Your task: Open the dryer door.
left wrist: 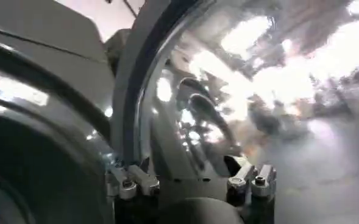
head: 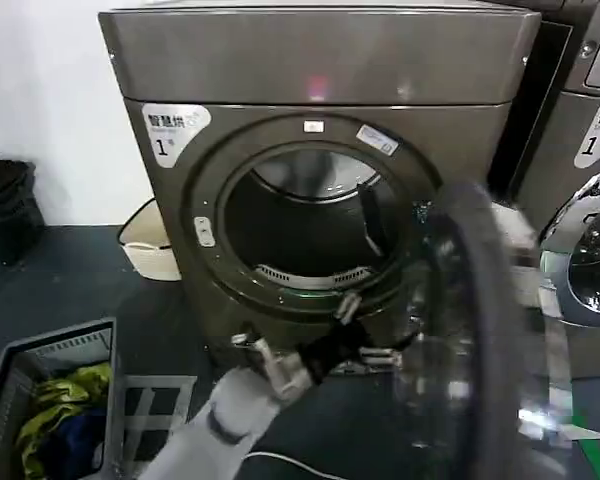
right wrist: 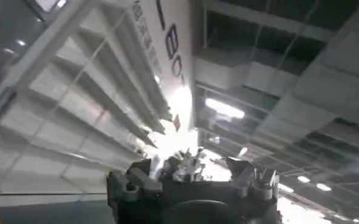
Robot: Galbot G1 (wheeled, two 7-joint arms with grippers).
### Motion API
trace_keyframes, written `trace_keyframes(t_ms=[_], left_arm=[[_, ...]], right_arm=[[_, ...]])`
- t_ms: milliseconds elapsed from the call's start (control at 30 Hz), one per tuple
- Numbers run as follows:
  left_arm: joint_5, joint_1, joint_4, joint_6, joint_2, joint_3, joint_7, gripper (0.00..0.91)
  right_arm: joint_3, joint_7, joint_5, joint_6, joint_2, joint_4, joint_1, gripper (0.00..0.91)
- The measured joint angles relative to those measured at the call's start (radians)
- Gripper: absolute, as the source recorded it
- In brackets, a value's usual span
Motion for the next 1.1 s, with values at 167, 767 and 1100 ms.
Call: trace_keyframes(t_ms=[167,767,1100], left_arm=[[0.0,-0.087,0.094,-0.009,-0.076,0.09,0.007,0.907],[0.04,-0.304,0.416,-0.035,-0.285,0.231,0.008,0.907],[0.042,-0.356,0.509,-0.047,-0.285,0.225,0.008,0.907]], right_arm=[[0.061,0.004,0.028,-0.007,-0.017,-0.034,-0.017,0.907],[0.068,-0.003,0.029,0.005,-0.002,-0.019,-0.012,0.907],[0.054,-0.006,0.029,0.013,0.005,-0.005,-0.013,0.907]])
